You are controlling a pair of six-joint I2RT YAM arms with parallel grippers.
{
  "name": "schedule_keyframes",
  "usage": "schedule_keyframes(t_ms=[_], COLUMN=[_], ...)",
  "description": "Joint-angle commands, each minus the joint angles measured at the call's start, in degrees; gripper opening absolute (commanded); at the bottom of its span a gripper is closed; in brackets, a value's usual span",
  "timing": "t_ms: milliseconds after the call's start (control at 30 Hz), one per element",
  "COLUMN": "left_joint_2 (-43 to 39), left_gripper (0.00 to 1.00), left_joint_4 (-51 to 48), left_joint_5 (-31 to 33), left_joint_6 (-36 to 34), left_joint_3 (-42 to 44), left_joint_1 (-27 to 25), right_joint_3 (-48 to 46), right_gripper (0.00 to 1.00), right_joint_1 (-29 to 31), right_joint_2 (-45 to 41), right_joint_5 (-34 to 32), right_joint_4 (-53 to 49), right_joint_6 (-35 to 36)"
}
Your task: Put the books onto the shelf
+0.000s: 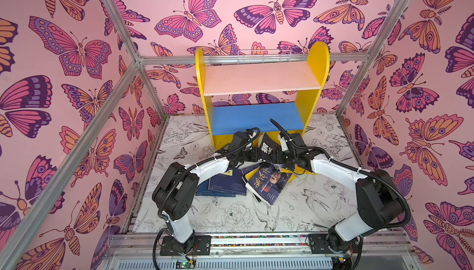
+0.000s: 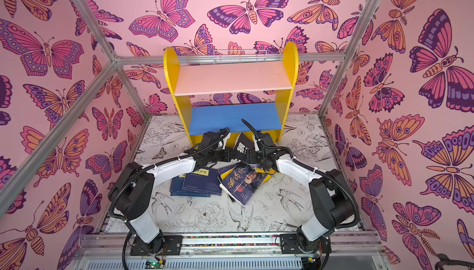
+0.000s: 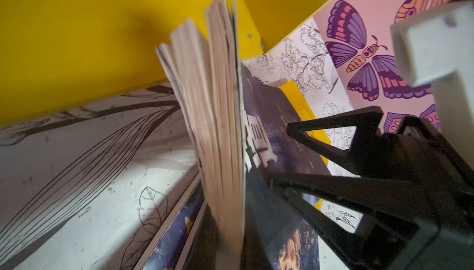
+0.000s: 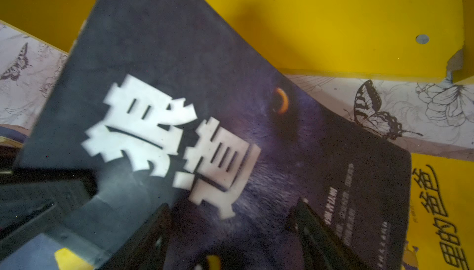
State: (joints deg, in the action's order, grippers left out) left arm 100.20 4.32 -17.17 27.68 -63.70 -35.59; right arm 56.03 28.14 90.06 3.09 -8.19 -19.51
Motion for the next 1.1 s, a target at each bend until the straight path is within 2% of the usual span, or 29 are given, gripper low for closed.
schedule_keyframes(t_ms=[0,200,400,533,667,867,933,1067], left_joint_2=[-2.8,-10.8,-19.6,-26.6,-33.7,-39.0,-39.3,-38.9], left_gripper=[0.00,0.00,0.00,0.00,0.00,0.00,0.00,0.00], left_joint_4=[3.2,4.9,6.6,15.6,22.8,28.0,28.9,28.7], left_joint_5=[-3.2,-2.2,-0.7,0.0,-0.5,0.1,-0.2,-0.2], left_joint_6=[-2.1,-2.7,-1.6,4.2,10.8,14.7,15.1,15.4], left_joint_3=[3.7,8.8,13.7,20.4,25.0,27.0,26.9,26.1], left_joint_1=[-0.8,-0.7,-0.3,2.9,7.7,10.8,11.1,11.1], right_joint_3=[-3.6,-5.9,-7.6,-8.9,-11.3,-11.2,-11.4,-11.7], right_gripper=[0.77,0.79,0.83,0.83,0.83,0.83,0.82,0.80], right_joint_1=[1.2,0.8,-2.5,-6.5,-10.0,-10.2,-10.2,-9.9], right_joint_2=[-1.8,-5.9,-12.4,-16.7,-19.0,-18.1,-16.8,-15.7], right_joint_5=[1.4,-4.1,-3.5,3.4,14.9,29.3,32.0,32.9], right_joint_4=[-1.6,-0.5,0.1,2.6,9.8,19.5,24.9,32.8], right_joint_6=[-1.6,-5.7,-9.5,-12.4,-18.1,-24.5,-28.5,-33.7])
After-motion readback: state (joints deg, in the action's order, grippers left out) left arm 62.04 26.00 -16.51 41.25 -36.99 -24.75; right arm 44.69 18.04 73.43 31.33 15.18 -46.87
